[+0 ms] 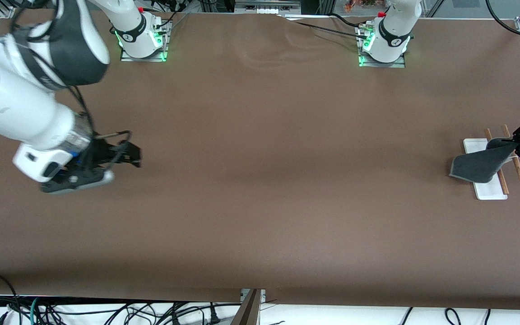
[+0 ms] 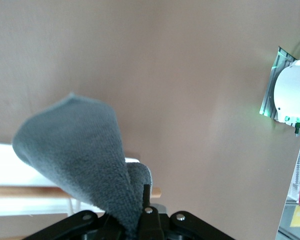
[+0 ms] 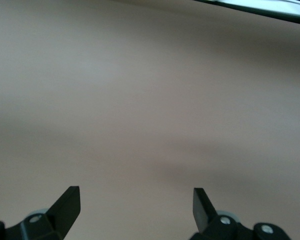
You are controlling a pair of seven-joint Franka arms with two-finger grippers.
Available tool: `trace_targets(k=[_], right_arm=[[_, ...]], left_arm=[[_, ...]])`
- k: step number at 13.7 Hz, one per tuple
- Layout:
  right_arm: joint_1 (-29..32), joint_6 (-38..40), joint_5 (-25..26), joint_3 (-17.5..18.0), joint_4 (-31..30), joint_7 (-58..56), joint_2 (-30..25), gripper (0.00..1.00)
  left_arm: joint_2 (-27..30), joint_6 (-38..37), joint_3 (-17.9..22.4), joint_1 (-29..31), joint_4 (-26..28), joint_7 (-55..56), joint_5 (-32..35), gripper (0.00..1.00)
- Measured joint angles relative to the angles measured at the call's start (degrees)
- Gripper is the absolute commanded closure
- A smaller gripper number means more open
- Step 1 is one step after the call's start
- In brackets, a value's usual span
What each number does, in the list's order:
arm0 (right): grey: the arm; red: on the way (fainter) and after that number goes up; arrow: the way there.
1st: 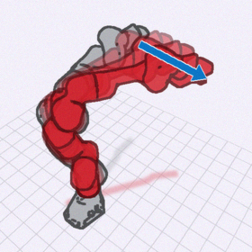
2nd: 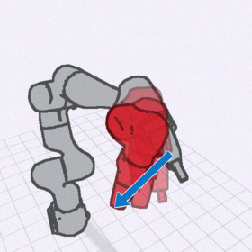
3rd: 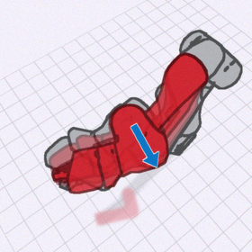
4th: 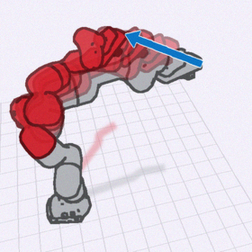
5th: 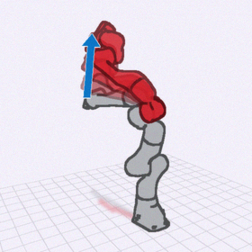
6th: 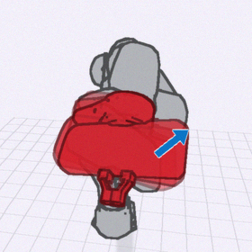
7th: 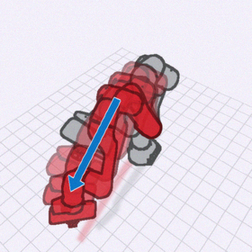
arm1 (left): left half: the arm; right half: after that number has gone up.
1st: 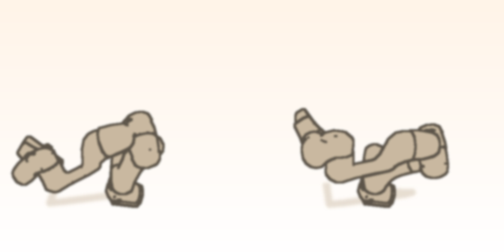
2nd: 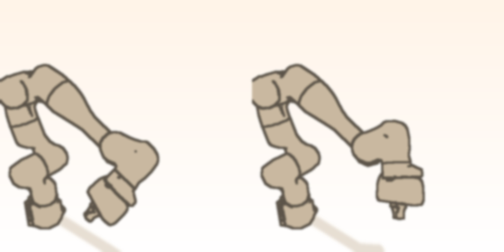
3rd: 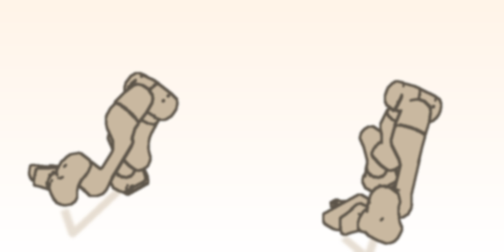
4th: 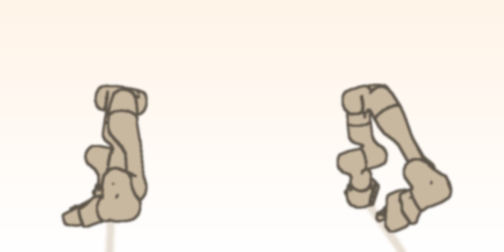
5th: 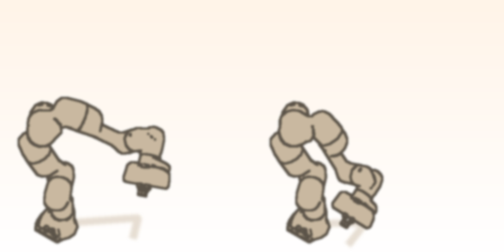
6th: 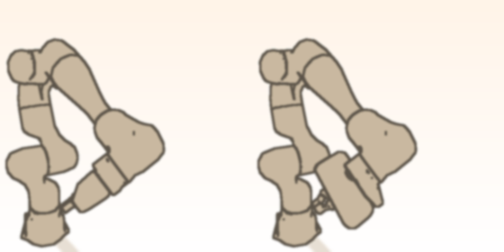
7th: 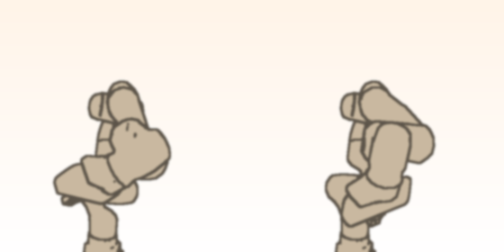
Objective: Pass towel and hang on rack
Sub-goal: 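Drape the towel over the wooden sticks with the left gripper while the right gripper retracts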
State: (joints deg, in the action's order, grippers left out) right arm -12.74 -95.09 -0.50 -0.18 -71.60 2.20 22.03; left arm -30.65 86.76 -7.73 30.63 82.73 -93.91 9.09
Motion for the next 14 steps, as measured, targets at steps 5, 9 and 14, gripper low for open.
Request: trace_targets(k=[5,9,14], right_arm=[[5.8,6.9,3.6,-0.3,-2.2,-0.9,-7.7,0.0],[8.9,10.9,3.6,-0.3,-5.7,-3.3,-11.9,0.0],[9.0,14.2,3.6,0.3,-11.0,-3.1,-15.6,0.0]], left_arm=[[-5.4,1.2,5.9,0.6,-7.0,-1.4,0.2,1.0],[-7.3,4.3,6.7,1.0,-8.1,-2.1,0.2,1.0],[-8.6,7.3,6.9,2.3,-8.2,-2.7,0.2,0.98]])
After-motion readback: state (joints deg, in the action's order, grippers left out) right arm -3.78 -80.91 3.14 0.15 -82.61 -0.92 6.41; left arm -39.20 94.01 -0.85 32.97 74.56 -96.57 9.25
